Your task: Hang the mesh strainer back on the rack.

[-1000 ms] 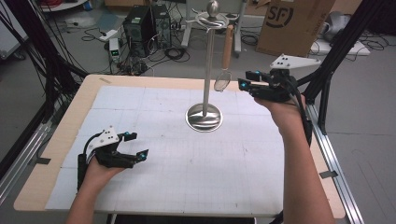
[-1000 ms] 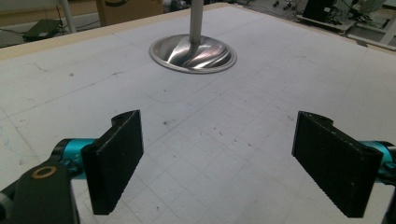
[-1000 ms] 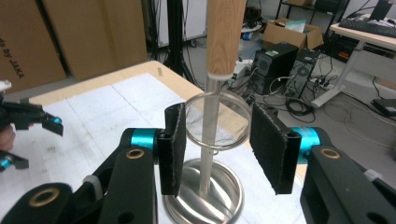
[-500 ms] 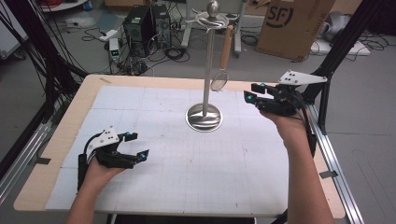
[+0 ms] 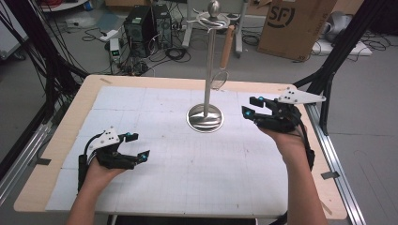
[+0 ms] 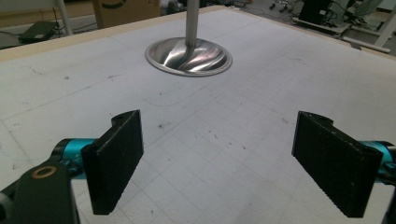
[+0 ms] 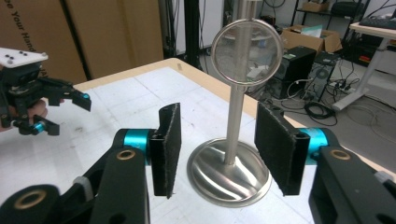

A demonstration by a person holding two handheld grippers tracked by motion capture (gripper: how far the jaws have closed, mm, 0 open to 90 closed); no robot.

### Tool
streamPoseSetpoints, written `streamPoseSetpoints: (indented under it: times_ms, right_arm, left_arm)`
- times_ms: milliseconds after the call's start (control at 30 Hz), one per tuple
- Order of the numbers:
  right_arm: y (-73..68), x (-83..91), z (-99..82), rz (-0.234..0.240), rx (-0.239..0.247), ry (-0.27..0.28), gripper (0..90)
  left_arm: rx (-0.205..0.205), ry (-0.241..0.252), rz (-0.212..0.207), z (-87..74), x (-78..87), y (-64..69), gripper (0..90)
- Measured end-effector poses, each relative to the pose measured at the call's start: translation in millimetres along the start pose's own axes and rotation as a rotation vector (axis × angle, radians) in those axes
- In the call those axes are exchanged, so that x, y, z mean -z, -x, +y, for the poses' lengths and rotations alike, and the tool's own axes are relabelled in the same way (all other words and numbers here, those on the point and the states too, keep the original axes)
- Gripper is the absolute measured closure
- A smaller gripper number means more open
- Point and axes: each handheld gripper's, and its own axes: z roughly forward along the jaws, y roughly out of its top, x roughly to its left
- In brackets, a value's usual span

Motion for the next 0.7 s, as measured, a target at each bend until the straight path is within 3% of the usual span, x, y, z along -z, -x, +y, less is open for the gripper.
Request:
streamPoseSetpoints:
  times_ms: [200, 500, 700]
  right_arm:
    - [-6.6, 0.5, -24.5, 0.004, -0.007, -0.023, 46.2]
    - [-19.2, 4.4, -55.8, 0.010, -0.023, -0.016, 42.4]
    - [-18.5, 8.2, -70.0, -0.024, -0.026, -0.028, 38.3]
  left_arm:
    - [-0.002, -0.001, -0.002, -0.1, -0.4, 0.7, 17.1]
    - [-0.007, -0.008, -0.004, -0.5, -1.8, 1.2, 17.1]
    - [-0.008, -0.006, -0.004, -0.4, -1.3, 1.1, 17.1]
